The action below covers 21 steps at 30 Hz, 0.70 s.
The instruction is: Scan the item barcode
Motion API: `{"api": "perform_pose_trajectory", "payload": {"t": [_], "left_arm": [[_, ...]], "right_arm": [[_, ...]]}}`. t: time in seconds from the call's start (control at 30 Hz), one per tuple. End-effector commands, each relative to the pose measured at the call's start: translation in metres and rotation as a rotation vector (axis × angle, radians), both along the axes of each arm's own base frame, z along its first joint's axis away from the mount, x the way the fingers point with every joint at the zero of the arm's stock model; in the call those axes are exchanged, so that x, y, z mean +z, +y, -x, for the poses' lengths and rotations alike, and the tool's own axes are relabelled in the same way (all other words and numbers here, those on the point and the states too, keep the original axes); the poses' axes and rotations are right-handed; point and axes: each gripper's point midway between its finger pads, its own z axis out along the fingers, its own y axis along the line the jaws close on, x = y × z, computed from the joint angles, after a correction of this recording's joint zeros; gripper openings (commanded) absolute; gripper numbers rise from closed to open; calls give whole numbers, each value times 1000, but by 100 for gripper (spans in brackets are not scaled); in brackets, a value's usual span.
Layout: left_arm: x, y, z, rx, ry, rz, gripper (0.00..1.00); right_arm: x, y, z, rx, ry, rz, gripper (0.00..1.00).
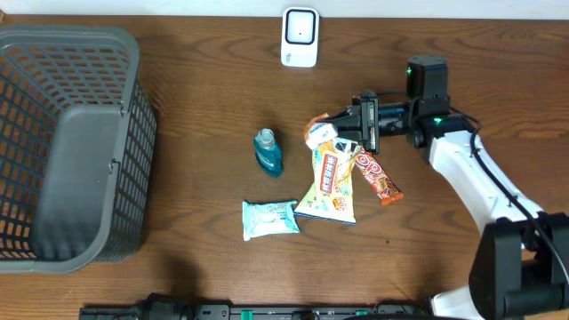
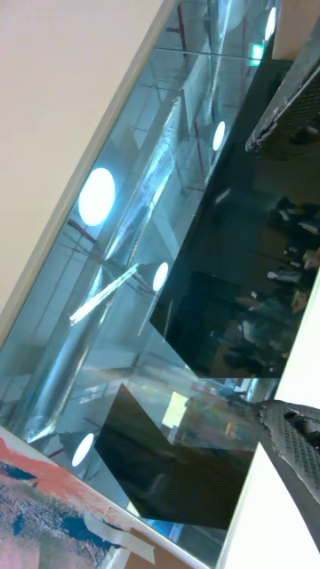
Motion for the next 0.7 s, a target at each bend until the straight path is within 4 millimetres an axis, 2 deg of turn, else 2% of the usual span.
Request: {"api": "perform_pose_trajectory", "payload": {"t": [0.0,0.1,0.23,0.37,0.53,0.67], "left_arm": [[1,-2,2,-11,-9,-1,86],[1,-2,2,-11,-9,-1,86],[1,1,1,2,-6,11,86],[-1,8,0,36,7,38,86],[-2,10,-1,43,9,44,86],[-2,12,-1,55,12,53,86]], "right_arm": [[7,-4,4,51,-32,-55,1],[7,-4,4,54,-134,-68,1],[7,-3,5,63,-368,-95,1],[6,-2,6,70,-450,-105,1],[6,-2,6,70,-457,-106,1],[6,-2,6,65,-271,-84,2]]}}
